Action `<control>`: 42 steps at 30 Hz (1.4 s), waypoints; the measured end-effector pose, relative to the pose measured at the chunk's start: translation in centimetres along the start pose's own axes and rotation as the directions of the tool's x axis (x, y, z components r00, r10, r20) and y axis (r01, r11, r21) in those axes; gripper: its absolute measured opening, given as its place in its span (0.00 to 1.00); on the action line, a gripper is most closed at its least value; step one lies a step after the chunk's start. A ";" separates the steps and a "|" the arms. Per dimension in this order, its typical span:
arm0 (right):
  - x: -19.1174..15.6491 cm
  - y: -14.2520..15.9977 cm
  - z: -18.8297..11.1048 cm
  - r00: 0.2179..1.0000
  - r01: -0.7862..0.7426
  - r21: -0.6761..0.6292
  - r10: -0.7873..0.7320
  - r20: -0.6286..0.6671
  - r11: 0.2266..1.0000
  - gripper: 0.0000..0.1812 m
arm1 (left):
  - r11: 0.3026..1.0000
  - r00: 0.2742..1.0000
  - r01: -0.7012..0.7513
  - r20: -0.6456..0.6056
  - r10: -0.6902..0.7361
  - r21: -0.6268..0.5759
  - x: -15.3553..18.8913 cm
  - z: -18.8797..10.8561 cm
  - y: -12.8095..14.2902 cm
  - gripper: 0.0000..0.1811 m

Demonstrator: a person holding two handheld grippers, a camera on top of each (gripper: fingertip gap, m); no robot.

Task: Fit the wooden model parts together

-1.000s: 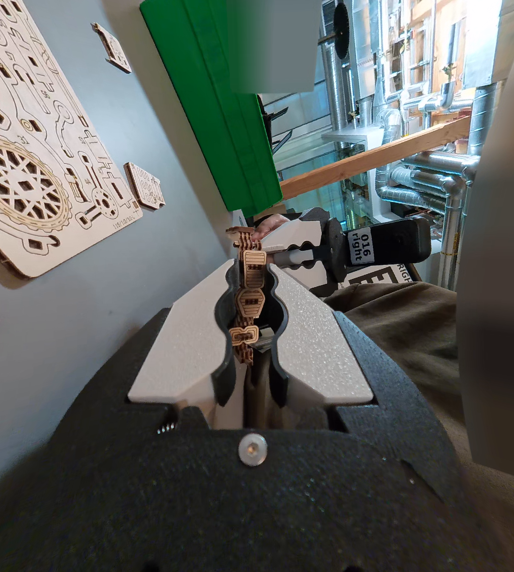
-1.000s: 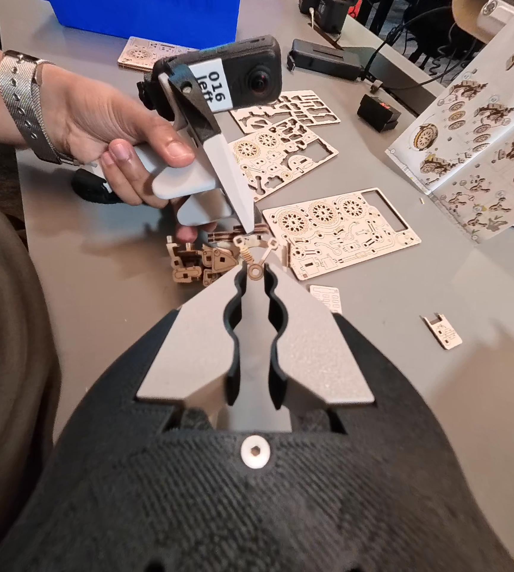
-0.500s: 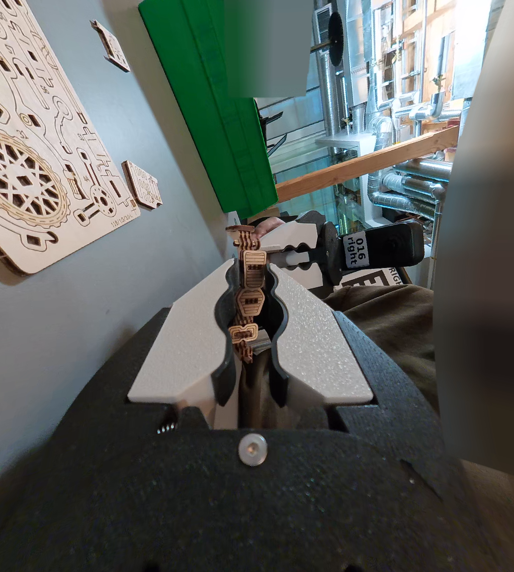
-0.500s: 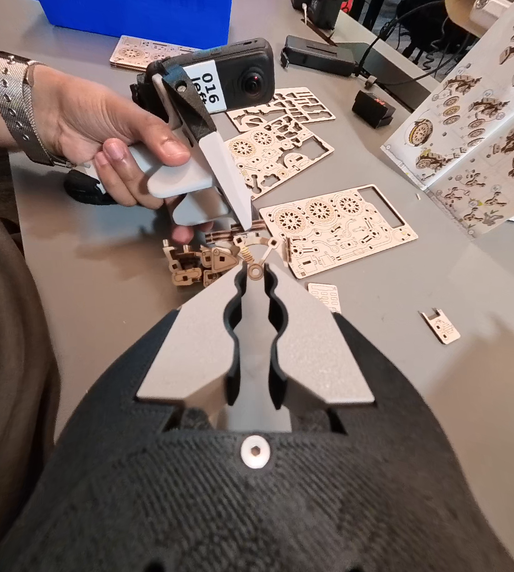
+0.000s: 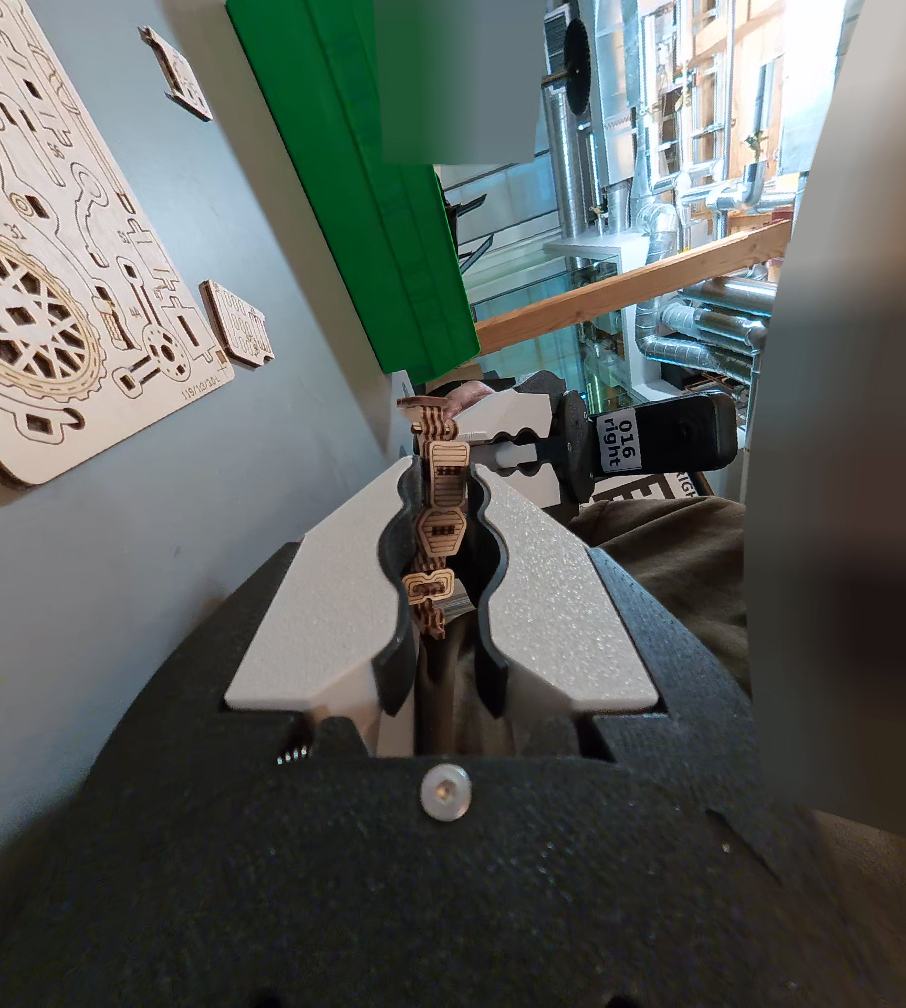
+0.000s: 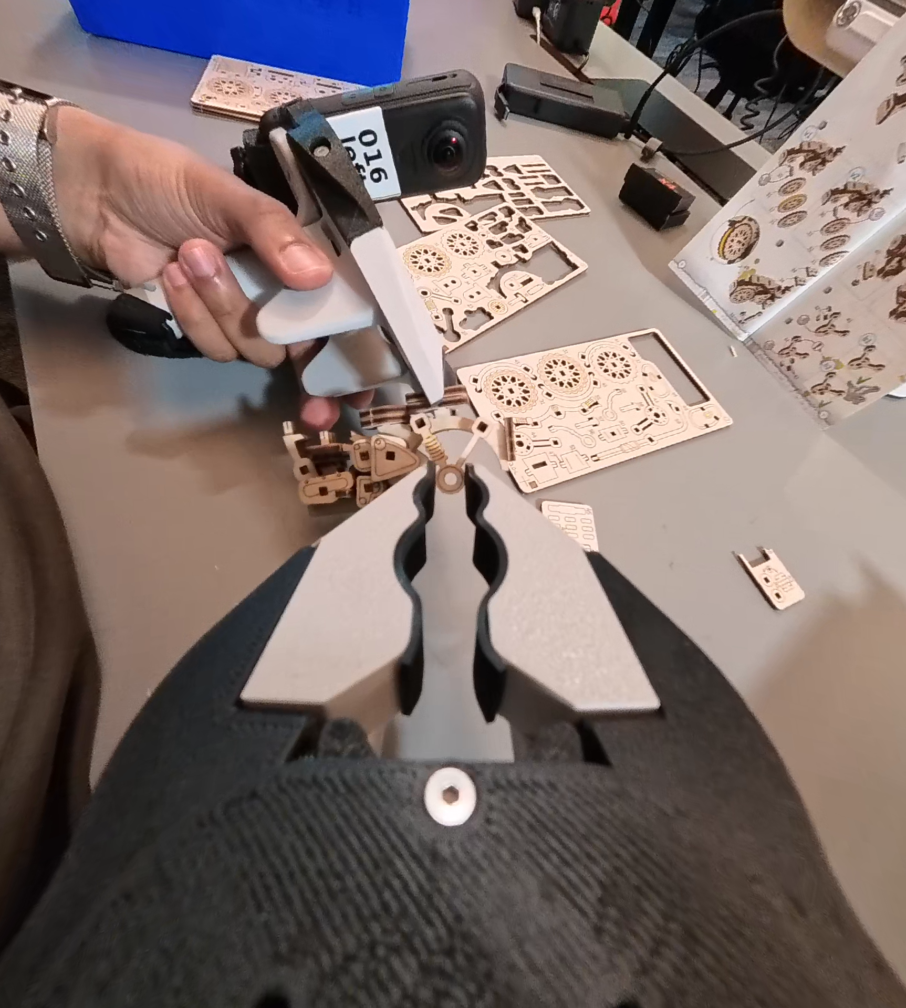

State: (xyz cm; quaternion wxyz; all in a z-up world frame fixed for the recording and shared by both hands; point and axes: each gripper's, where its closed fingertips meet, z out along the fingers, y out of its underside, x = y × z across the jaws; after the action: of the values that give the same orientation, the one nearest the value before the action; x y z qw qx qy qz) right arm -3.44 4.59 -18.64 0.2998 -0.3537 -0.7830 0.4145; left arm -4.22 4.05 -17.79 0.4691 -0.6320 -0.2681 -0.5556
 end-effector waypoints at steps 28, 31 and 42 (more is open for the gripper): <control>-0.8 1.7 0.9 0.999 0.007 -0.080 -0.003 0.044 0.997 0.04 | 0.954 0.944 -0.270 0.160 0.289 -0.131 -1.0 0.1 1.5 0.12; -0.9 1.9 1.0 0.998 -0.007 -0.088 0.011 0.054 0.996 0.04 | 0.956 0.948 -0.261 0.152 0.280 -0.135 -0.8 0.3 1.7 0.15; -0.7 2.4 1.4 0.998 -0.036 -0.106 0.042 0.053 0.994 0.00 | 0.927 0.899 -0.311 0.253 0.358 -0.210 -2.2 0.6 2.5 0.08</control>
State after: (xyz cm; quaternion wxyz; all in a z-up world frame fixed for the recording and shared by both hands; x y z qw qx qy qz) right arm -3.37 4.45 -21.52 0.2510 -0.3726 -0.8046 0.3884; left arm -2.34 3.91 -20.54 0.4602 -0.7789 -0.1736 -0.3891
